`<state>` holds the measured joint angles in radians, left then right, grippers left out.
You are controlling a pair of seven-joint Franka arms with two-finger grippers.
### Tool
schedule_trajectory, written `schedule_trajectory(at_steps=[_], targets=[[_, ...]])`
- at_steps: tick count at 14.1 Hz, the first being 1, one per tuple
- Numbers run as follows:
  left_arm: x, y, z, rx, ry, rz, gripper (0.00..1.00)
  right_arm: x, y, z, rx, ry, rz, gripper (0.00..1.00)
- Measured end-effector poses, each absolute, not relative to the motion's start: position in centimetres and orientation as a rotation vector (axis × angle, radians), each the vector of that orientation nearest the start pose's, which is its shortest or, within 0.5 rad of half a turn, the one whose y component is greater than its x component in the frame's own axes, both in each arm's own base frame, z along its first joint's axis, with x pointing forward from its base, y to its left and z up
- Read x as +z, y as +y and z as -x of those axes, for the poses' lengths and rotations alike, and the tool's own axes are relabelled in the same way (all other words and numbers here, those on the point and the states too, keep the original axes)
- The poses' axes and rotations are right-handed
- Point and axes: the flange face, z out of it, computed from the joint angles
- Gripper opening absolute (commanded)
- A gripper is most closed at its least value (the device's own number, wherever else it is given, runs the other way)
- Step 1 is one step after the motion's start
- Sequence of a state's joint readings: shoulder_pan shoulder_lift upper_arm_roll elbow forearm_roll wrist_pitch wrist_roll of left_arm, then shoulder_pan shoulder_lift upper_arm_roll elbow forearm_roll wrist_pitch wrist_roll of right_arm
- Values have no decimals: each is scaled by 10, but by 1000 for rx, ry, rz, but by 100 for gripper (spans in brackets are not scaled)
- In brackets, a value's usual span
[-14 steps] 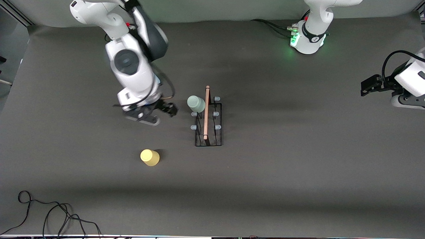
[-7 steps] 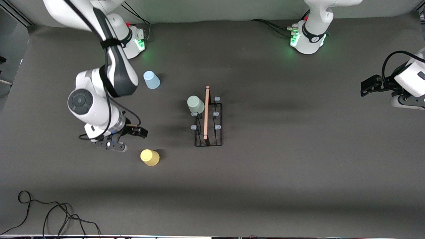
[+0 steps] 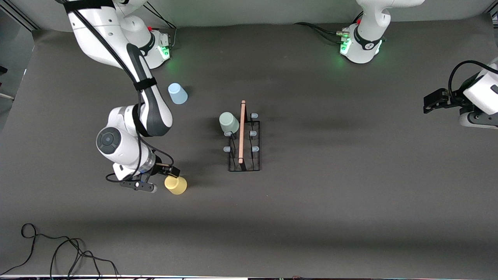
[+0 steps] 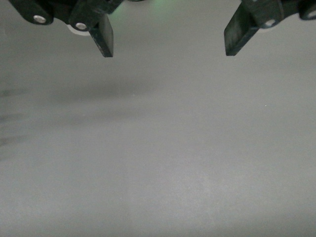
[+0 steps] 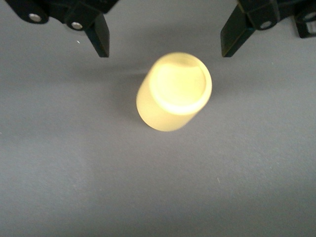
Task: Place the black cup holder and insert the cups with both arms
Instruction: 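Move the right gripper to the yellow cup and grasp it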
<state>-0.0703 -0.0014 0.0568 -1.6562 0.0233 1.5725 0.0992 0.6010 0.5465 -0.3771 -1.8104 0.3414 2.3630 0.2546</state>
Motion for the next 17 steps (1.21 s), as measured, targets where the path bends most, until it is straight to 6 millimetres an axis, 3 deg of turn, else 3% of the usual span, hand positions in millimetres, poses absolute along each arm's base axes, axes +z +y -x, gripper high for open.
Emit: schedule_trajectory(at_steps=[5, 10, 11, 12, 13, 14, 17], targets=[[585, -3, -551, 132, 172, 3114, 100, 244, 174, -651, -98, 321, 3074, 100], [584, -2, -551, 131, 168, 3115, 100, 222, 173, -655, -92, 322, 3095, 99], [584, -2, -551, 131, 168, 3115, 100, 220, 174, -656, -89, 322, 3097, 92], [584, -1, -551, 131, 168, 3115, 100, 218, 174, -655, -84, 332, 3091, 45], [584, -1, -551, 131, 168, 3115, 100, 217, 174, -655, -78, 358, 3071, 10], [584, -1, -551, 131, 168, 3115, 100, 217, 174, -655, -73, 382, 3048, 0], [584, -1, -551, 131, 168, 3115, 100, 222, 175, -659, -85, 390, 3031, 0]])
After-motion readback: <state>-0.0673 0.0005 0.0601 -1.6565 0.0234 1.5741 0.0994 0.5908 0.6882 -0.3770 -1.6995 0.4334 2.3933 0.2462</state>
